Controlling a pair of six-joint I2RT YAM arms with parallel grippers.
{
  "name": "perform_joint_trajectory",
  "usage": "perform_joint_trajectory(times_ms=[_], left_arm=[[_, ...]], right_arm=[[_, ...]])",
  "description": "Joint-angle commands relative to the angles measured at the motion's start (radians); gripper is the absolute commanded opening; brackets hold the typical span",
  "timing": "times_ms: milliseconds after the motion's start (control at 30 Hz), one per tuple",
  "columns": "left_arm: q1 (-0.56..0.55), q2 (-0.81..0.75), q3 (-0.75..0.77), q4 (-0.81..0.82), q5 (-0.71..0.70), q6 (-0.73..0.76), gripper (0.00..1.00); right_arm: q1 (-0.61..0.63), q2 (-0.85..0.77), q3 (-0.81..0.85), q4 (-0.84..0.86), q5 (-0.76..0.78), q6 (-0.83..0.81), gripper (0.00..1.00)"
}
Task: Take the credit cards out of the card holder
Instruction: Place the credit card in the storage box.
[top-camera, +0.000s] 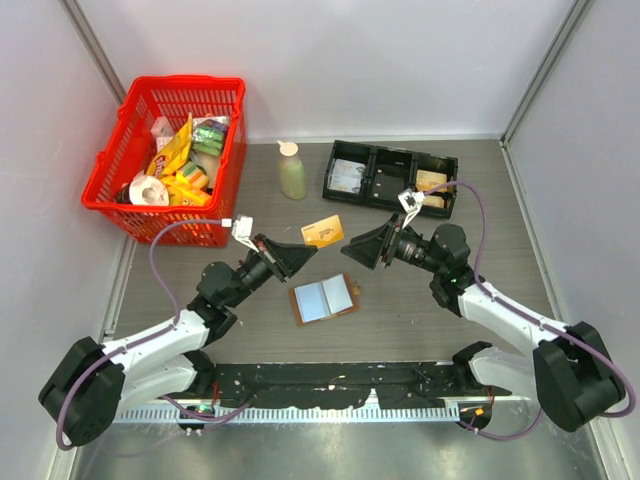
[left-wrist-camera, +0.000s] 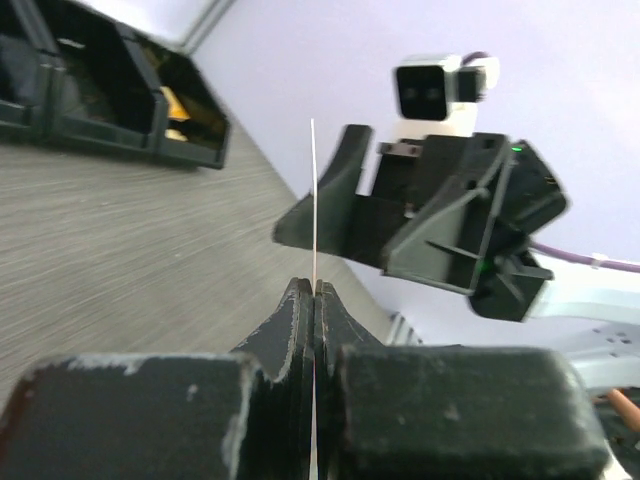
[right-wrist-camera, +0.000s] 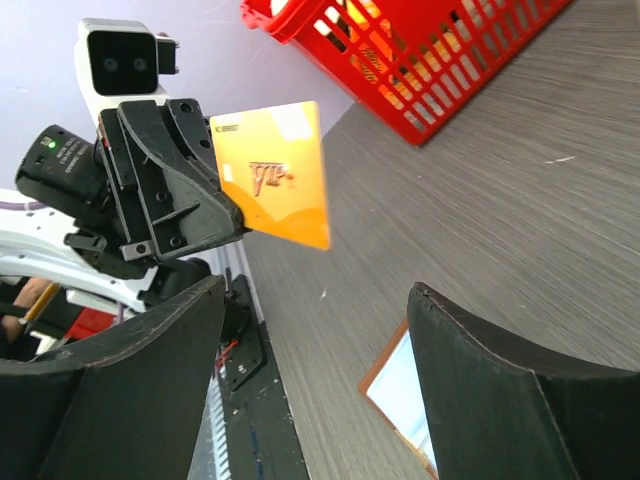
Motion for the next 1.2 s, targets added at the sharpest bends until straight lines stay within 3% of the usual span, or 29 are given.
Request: perform_joint_trajectory(times_ms=[0, 200, 333, 533, 600, 767, 833, 900, 967, 1033, 1167], left_arm=[[0.005, 0.014, 0.038, 0.161, 0.097, -0.112, 0.0], [0.005, 0.034, 0.061, 0.161, 0.12, -0.136, 0.0], [0.005, 0.045, 0.07, 0.161, 0.129, -0.147, 0.0], [0.005, 0.016, 0.084, 0.066, 0.123, -0.115, 0.0], [0.011, -0.012, 0.085, 0.011, 0.109, -0.101, 0.0], [0.059, -0.147, 0.131, -0.286, 0.034, -0.018, 0.55], [0.079, -0.22, 0.195, -0.532, -0.041, 0.09, 0.75], [0.083, -0.268, 0.315, -0.817, -0.18, 0.216, 0.88], [0.091, -0.285, 0.434, -1.054, -0.307, 0.331, 0.98], [0.106, -0.275, 0.545, -1.228, -0.426, 0.414, 1.0], [0.177, -0.258, 0.651, -1.379, -0.556, 0.516, 1.0]], right_arm=[[-0.011, 0.058, 0.01, 0.322, -0.137, 0.098, 0.76], [-0.011, 0.096, 0.047, 0.358, -0.163, 0.106, 0.68], [-0.011, 0.115, 0.056, 0.399, -0.177, 0.128, 0.47], [-0.02, 0.112, 0.064, 0.385, -0.163, 0.128, 0.01], [-0.028, 0.107, 0.071, 0.346, -0.156, 0.112, 0.01], [-0.065, 0.072, 0.107, 0.153, -0.119, 0.025, 0.01], [-0.088, 0.052, 0.133, 0.044, -0.087, -0.021, 0.01], [-0.111, 0.034, 0.172, -0.108, -0.018, -0.08, 0.01], [-0.132, 0.021, 0.224, -0.301, 0.074, -0.165, 0.01], [-0.158, 0.018, 0.281, -0.447, 0.175, -0.226, 0.01], [-0.223, 0.04, 0.353, -0.583, 0.405, -0.257, 0.01]])
